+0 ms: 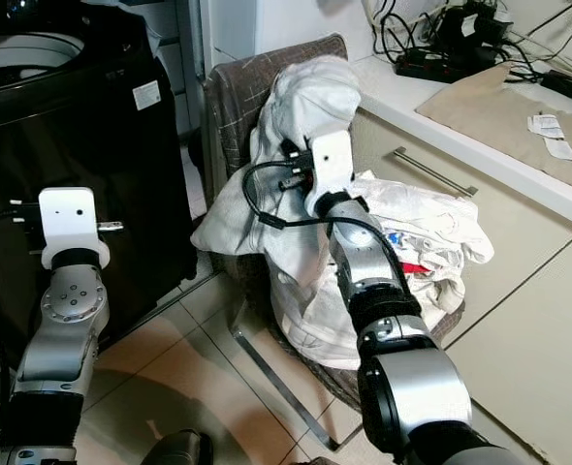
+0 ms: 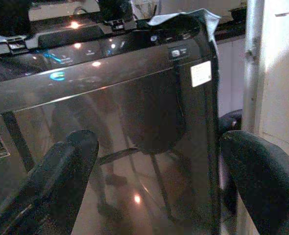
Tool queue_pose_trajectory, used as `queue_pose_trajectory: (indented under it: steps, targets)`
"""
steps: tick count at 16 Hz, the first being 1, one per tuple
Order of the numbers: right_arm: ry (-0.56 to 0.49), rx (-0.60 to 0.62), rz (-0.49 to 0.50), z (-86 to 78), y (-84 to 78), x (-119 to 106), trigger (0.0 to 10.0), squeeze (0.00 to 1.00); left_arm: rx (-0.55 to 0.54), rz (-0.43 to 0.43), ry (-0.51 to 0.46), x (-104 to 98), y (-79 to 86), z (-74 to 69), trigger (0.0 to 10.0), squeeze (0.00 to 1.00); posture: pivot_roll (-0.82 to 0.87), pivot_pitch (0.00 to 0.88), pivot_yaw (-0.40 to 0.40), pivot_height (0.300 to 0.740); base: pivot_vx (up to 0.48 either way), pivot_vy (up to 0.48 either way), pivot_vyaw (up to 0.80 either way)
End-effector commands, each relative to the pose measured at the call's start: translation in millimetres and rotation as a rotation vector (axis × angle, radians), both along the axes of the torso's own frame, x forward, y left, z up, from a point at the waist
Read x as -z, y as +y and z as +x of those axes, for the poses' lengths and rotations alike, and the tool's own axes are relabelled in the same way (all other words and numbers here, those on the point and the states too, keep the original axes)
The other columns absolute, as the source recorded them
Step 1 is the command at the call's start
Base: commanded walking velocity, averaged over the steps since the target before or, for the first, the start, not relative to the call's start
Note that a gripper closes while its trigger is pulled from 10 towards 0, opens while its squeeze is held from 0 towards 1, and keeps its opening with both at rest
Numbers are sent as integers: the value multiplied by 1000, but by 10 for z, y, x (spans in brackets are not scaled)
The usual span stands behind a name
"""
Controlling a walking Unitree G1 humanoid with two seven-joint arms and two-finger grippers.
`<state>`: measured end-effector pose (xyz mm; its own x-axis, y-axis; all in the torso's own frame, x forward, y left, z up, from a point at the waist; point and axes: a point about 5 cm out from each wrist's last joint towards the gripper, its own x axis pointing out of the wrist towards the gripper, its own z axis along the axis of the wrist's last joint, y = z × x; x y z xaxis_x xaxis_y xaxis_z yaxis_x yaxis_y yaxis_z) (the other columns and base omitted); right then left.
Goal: Clothes washing
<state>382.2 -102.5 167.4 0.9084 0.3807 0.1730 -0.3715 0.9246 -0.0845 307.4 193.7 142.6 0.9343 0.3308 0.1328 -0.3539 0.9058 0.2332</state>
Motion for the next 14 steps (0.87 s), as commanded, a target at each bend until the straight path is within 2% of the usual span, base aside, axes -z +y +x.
queue_pose_trajectory:
  steps: [1, 3, 5, 11, 14]
  targets:
    - [2, 28, 19, 15, -63, -18, 0, 125, 29, -14, -15, -45, -50, 32, 10000, 0, 65, 0, -53, 740, 0, 0, 419]
    - [4, 31, 23, 28, -47, -34, 0, 129, 44, -42, -16, -49, -71, 55, 10000, 0, 61, 0, -47, 740, 0, 0, 419]
    - [11, 29, 32, 31, -38, -29, 0, 125, 53, -38, -5, -40, -102, 70, 10000, 0, 61, 0, -46, 740, 0, 480, 419]
    - [52, 41, 30, 39, -80, 36, 0, 137, 50, -23, -7, -45, -90, 54, 10000, 0, 75, 0, -52, 740, 0, 0, 421]
    - [44, 28, 19, 63, -33, -14, 0, 145, 61, 2, -4, -47, -120, 46, 10000, 0, 77, 0, -48, 740, 0, 0, 419]
